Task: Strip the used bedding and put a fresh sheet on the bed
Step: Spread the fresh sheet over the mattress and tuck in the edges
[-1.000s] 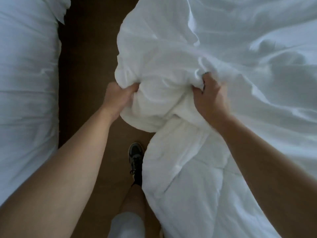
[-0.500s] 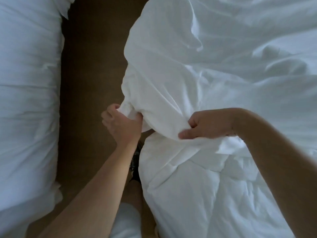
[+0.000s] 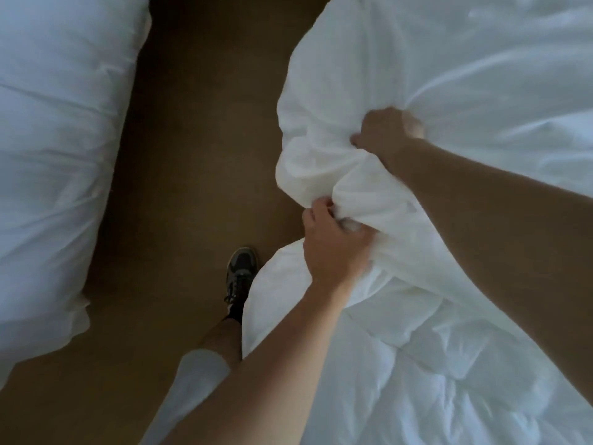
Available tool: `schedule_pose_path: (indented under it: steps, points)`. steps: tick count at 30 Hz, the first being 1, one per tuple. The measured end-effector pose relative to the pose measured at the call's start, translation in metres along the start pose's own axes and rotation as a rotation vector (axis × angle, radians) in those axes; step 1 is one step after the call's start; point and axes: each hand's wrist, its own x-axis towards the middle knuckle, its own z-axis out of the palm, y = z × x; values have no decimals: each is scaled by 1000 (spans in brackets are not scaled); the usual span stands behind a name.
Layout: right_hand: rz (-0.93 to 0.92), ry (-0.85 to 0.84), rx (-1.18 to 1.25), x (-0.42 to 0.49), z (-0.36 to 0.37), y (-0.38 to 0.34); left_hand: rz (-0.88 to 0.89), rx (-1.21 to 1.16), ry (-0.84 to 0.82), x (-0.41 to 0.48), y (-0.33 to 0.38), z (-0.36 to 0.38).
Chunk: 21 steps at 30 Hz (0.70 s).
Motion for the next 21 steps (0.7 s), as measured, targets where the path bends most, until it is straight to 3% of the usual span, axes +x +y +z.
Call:
schedule_pose_path:
  steps: [3, 7, 11, 14, 15, 19, 21]
  points:
    - [-76, 145, -50, 7, 10, 9, 38, 82, -141, -19, -9, -1]
    - [72, 350, 218, 20, 7, 25, -173, -59, -51, -50, -1, 12]
    - [105, 376, 277, 24, 7, 30, -171, -302, -16, -94, -12, 19]
    - [67, 357, 218, 4, 23, 24, -468, -535, -114, -76, -22, 2]
    - [51, 325, 212, -3, 27, 23, -493, -579, -166, -64, -22, -5]
    - [68, 145, 461, -30, 13, 17, -286, -286, -235, -24, -16, -18]
    - [13, 160, 337, -56, 6, 5, -244, -189, -228, -13, -15, -14]
